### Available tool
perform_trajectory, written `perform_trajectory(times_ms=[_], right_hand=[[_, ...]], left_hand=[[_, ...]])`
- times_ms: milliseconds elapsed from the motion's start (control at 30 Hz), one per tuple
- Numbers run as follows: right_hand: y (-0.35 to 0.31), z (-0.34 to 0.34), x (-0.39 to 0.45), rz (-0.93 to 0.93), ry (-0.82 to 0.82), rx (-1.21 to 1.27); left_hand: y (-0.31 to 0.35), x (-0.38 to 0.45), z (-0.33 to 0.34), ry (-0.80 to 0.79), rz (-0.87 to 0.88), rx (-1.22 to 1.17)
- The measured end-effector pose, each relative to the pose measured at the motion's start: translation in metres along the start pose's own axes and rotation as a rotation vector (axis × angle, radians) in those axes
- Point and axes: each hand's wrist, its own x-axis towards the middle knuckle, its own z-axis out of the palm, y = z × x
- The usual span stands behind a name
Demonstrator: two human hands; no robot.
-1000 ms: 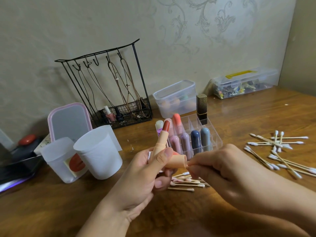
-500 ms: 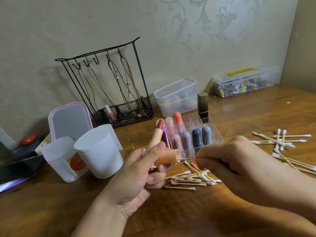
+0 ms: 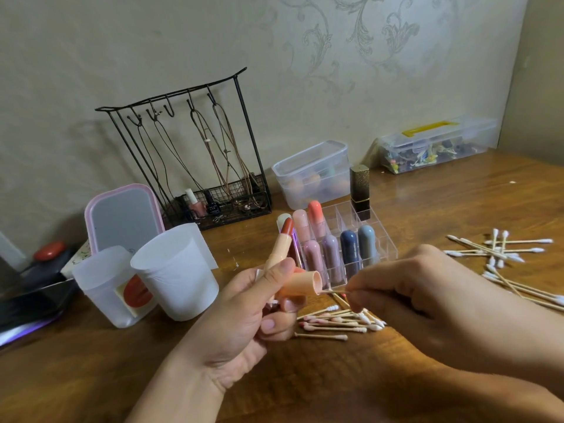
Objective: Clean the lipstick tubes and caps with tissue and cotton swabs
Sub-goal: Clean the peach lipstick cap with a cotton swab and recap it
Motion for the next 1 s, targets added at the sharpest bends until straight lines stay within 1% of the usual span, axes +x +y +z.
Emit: perform_trajectory(times_ms=[100,167,367,467,567,633,667,733,867,1000], right_hand=[[-0.002,0.002,0.0,-0.018,0.052,0.073],[-0.003,0.005,0.0,-0.024,0.118,0.1],[-0.002,0.006,-0.003,-0.031,0.383,0.093],[-0.002,0.006,-0.006,-0.023,0.492,0.151],[-0.005,0.004,-0.004,-0.029,0.552,0.138],[-0.007,0.004,-0.003,-0.047,0.553,0.109],[-0.007,0.004,-0.003,-0.064,0.545,0.094],[-0.008,0.004,-0.004,-0.098,0.536,0.037],[-0.005,0.008,-0.004,-0.12,0.493,-0.076],[-0.001,0.01,-0.004,-0.155,0.464,-0.236]], left_hand=[[-0.002,0.0,-0.001,-0.038,0.049,-0.007],[-0.003,0.002,-0.003,-0.068,0.074,-0.075],[-0.003,0.005,-0.003,-0.296,0.171,-0.272],[-0.002,0.006,-0.002,-0.353,0.171,-0.32],[-0.002,0.008,-0.004,-0.407,0.19,-0.327],[-0.003,0.008,-0.005,-0.399,0.181,-0.342],[-0.003,0.007,-0.005,-0.366,0.173,-0.343],[-0.004,0.005,-0.004,-0.254,0.165,-0.317],[-0.002,-0.001,0.0,-0.079,0.16,-0.159],[0.0,-0.003,0.005,-0.051,0.164,-0.065]])
